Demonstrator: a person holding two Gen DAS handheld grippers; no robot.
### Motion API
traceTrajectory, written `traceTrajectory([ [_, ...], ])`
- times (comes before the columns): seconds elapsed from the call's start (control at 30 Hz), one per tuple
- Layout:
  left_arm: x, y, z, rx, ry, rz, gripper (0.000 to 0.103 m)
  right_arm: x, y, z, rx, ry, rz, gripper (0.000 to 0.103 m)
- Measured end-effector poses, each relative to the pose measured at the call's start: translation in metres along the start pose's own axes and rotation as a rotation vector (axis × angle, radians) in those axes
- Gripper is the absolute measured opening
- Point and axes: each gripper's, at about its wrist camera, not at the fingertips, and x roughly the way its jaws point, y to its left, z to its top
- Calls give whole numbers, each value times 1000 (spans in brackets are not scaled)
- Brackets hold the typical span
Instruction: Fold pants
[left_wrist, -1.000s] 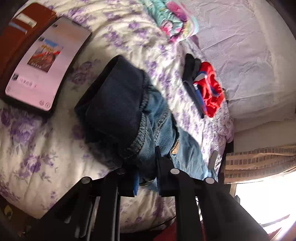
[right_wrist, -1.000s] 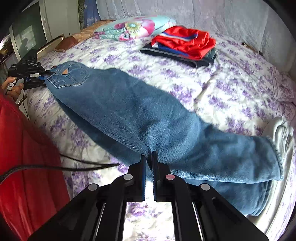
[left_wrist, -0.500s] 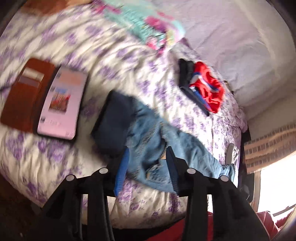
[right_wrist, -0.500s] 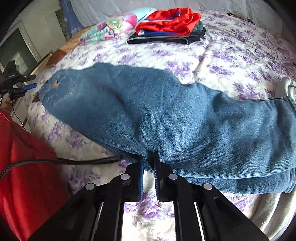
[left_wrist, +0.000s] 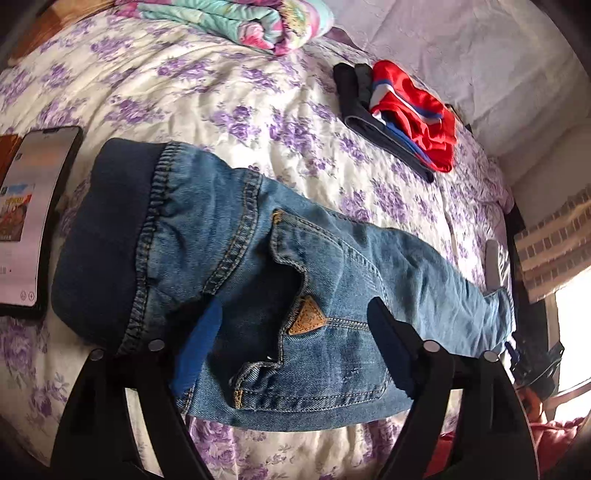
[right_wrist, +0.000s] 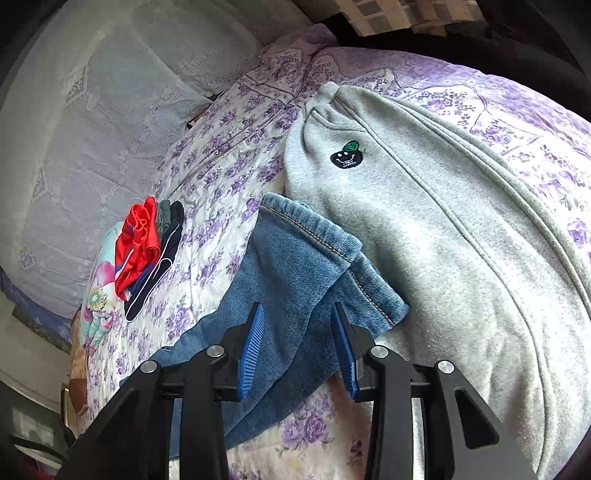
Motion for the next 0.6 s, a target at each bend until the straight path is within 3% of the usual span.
traceTrajectory([
  [0.07, 3, -6, 1, 37, 10, 15, 86, 8, 6, -3, 4, 11, 13, 38],
  [0.17, 2, -6, 1, 25, 1, 10, 87, 28, 5, -7, 21, 74, -37, 37],
  [0.2, 2, -5, 2, 16, -2, 6, 87, 32, 4, -6, 30, 74, -34, 32],
  [0.23, 1, -4, 3, 7, -5, 0, 87, 29, 7, -6, 24, 64, -18, 13],
  [0.27, 0, -3, 3, -2, -7, -4, 86, 21, 13, -6, 1, 44, -13, 6],
  [0.37, -1, 0, 5, -29, -13, -22, 85, -8, 23, -6, -78, 5, -23, 5],
  [0.5, 0, -4, 3, -11, -22, -1, 85, 1, -35, -20, 46, 85, -164, 0],
  [0.6, 1, -8, 3, 16, -7, 24, 86, -1, -58, -24, 185, 78, -96, 0],
])
